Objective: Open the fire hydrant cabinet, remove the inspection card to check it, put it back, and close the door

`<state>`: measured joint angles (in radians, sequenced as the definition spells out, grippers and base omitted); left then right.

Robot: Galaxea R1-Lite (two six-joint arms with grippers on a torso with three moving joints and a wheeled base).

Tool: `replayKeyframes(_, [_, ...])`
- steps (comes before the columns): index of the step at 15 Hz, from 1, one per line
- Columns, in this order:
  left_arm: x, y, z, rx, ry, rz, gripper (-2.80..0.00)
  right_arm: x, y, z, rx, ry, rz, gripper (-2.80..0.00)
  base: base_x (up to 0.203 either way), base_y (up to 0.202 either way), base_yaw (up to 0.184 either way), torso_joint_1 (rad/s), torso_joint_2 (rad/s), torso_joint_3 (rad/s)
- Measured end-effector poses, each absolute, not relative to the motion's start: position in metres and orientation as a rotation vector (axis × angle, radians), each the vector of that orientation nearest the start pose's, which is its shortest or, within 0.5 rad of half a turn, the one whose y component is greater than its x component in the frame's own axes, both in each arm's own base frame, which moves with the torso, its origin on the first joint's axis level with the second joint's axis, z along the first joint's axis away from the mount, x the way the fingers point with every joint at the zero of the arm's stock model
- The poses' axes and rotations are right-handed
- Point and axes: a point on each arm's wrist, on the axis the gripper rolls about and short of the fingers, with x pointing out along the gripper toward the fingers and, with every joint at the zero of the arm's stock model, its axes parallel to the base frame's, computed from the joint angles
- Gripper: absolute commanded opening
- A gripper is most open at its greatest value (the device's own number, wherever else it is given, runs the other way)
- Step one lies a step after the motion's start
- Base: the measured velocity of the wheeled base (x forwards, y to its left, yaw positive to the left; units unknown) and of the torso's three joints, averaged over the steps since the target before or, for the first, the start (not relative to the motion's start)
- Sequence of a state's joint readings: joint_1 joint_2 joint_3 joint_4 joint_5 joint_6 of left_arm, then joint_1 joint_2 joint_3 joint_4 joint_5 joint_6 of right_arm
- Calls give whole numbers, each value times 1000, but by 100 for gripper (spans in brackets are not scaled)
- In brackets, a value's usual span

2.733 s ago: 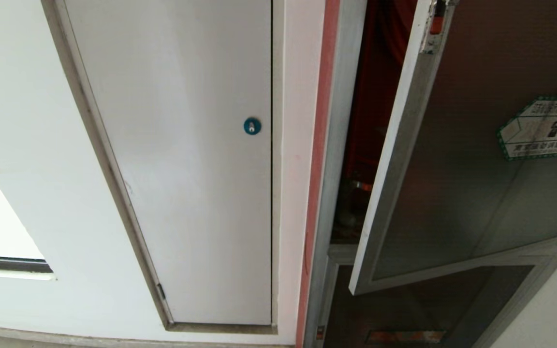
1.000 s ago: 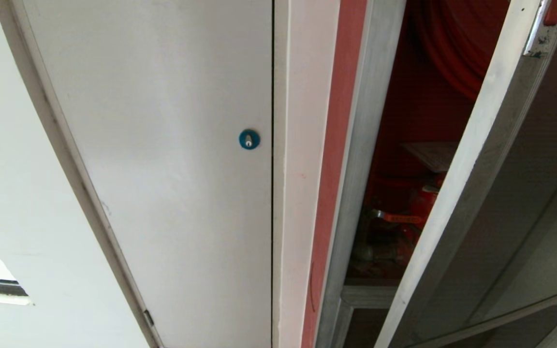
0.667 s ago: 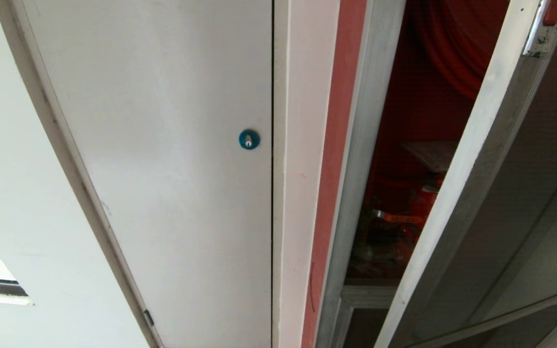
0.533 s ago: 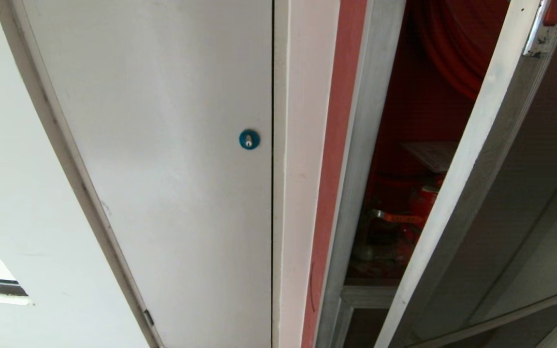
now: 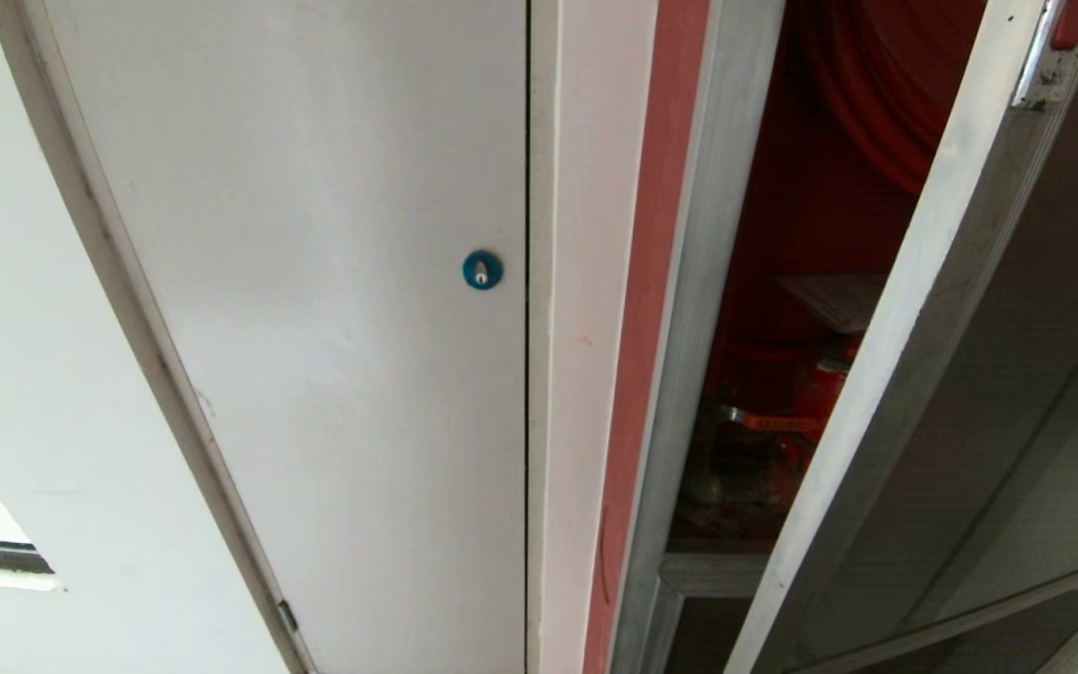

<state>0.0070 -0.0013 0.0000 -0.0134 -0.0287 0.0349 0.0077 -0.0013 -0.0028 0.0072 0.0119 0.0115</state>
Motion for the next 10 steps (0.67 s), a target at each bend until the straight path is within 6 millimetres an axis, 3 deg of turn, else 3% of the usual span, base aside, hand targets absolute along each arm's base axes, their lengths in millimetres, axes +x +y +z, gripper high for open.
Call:
replayKeyframes(6, [-23,-1,77,35,-15,-22,-280,-25,0,80,-6,-1,28,-280,0,0,0,0,0,0])
replayKeyframes(10, [-23,-1,77,35,-15,-22,-280,-40,2,125,-11,-35,122,-280,0,0,0,0,0,0])
